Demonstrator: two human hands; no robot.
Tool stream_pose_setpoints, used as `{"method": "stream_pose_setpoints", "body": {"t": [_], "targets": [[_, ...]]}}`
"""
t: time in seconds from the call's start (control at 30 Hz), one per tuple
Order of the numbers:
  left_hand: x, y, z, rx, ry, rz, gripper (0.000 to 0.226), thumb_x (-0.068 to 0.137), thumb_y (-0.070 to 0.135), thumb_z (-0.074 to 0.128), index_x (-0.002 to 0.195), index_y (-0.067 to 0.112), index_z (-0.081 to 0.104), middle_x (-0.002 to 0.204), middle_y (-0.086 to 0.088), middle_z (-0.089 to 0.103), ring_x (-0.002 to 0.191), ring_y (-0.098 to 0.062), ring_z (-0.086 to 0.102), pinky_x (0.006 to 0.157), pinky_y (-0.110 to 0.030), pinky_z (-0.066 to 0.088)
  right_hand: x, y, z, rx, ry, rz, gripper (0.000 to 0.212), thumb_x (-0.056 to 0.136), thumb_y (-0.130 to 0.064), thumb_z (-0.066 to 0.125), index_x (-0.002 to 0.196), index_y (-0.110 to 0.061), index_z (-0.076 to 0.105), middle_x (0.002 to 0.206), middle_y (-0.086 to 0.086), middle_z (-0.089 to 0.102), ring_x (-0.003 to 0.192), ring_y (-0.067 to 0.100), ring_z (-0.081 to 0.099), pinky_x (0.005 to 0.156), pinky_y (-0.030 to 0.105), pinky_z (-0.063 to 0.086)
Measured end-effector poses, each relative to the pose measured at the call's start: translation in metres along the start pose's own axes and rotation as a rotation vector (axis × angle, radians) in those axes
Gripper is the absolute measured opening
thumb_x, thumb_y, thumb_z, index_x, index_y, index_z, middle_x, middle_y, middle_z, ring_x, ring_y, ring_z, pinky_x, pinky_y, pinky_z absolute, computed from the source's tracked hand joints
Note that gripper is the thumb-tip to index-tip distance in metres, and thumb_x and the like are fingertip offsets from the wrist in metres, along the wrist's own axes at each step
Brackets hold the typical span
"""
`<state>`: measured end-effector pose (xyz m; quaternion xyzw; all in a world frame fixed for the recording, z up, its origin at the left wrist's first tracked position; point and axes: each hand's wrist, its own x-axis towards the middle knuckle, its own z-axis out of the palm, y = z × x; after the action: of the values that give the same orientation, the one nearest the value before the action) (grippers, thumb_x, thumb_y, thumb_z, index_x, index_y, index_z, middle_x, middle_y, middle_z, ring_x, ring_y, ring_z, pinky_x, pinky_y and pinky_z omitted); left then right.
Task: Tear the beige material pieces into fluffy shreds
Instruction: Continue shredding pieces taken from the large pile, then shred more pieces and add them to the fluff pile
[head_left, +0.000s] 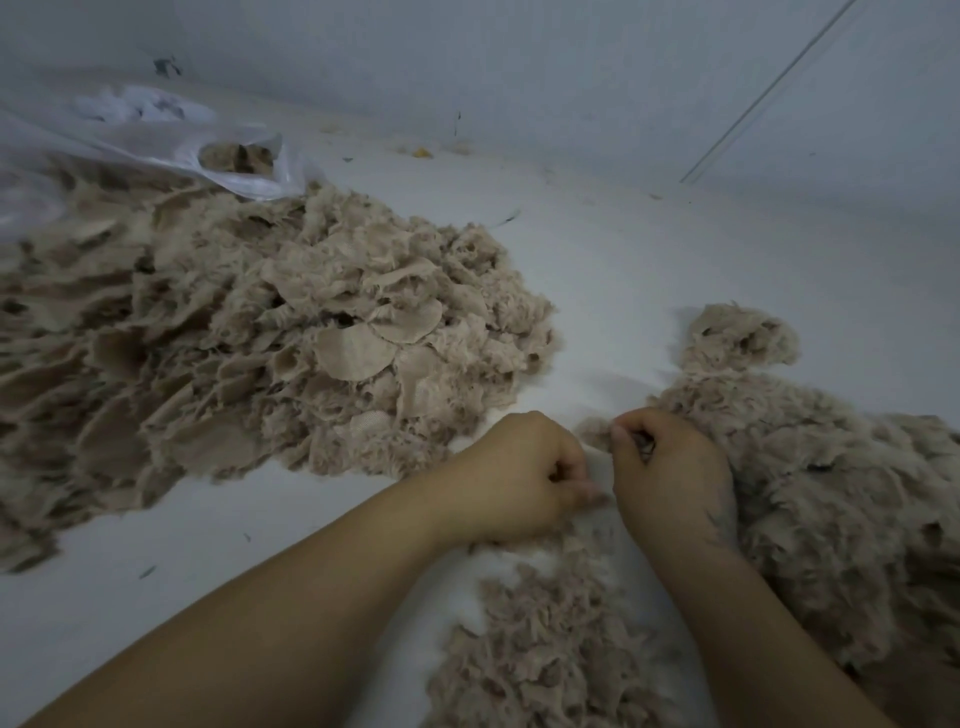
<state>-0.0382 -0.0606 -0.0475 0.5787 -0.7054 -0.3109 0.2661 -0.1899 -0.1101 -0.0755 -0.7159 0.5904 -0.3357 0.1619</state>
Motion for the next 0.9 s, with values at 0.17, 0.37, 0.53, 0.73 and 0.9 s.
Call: {"method": "stream_pose_setpoints", "body": {"t": [0.17,0.37,0.53,0.73,0.9], "targets": [[0.007,-0.014,-0.010,0.069,0.516,0.007,0.014,0.089,0.001,0.060,0.091,0.010,0.069,0.075,0.009,0.058,0.067,-0.007,0.057,0.066,-0.028,0.053,-0.003,-0.001,0.001,0.077,-0.007,-0.017,0.022,0.098,-0.022,0.057,0.078,-0.031,0.057,0.064,-0.006,0.062,0.058,0.017,0.062,0.055,0.033,0.053],[0.015,-0.027,-0.018,-0.182,0.601,-0.149,0.041,0.087,-0.014,0.042,0.077,0.020,0.062,0.078,0.000,0.064,0.078,-0.020,0.064,0.073,-0.033,0.057,-0.004,-0.001,0.000,0.080,-0.024,-0.025,0.026,0.099,-0.024,0.057,0.075,-0.034,0.053,0.064,-0.008,0.060,0.058,0.013,0.060,0.052,0.026,0.047],[0.008,-0.024,-0.021,-0.034,0.476,0.002,0.026,0.078,-0.007,0.063,0.069,0.017,0.065,0.072,0.008,0.061,0.062,-0.002,0.056,0.056,-0.012,0.045,-0.004,-0.001,0.001,0.088,-0.020,-0.017,0.024,0.098,-0.024,0.057,0.077,-0.034,0.054,0.064,-0.009,0.061,0.058,0.012,0.060,0.052,0.025,0.045],[0.009,-0.022,-0.019,0.426,0.333,0.050,0.017,0.090,0.012,0.051,0.088,0.004,0.065,0.076,-0.011,0.063,0.073,-0.026,0.058,0.067,-0.041,0.051,-0.005,0.000,0.003,0.113,-0.012,-0.053,0.027,0.098,-0.025,0.058,0.075,-0.038,0.052,0.064,-0.012,0.061,0.059,0.009,0.061,0.050,0.023,0.043],[0.009,-0.015,-0.003,0.530,0.310,0.172,0.036,0.086,0.030,0.061,0.114,0.009,0.058,0.108,-0.008,0.060,0.108,-0.026,0.047,0.088,-0.039,0.041,-0.005,0.000,0.006,0.125,-0.005,-0.149,0.030,0.094,-0.019,0.064,0.074,-0.039,0.054,0.060,-0.018,0.055,0.059,-0.005,0.059,0.046,0.010,0.039]]}}
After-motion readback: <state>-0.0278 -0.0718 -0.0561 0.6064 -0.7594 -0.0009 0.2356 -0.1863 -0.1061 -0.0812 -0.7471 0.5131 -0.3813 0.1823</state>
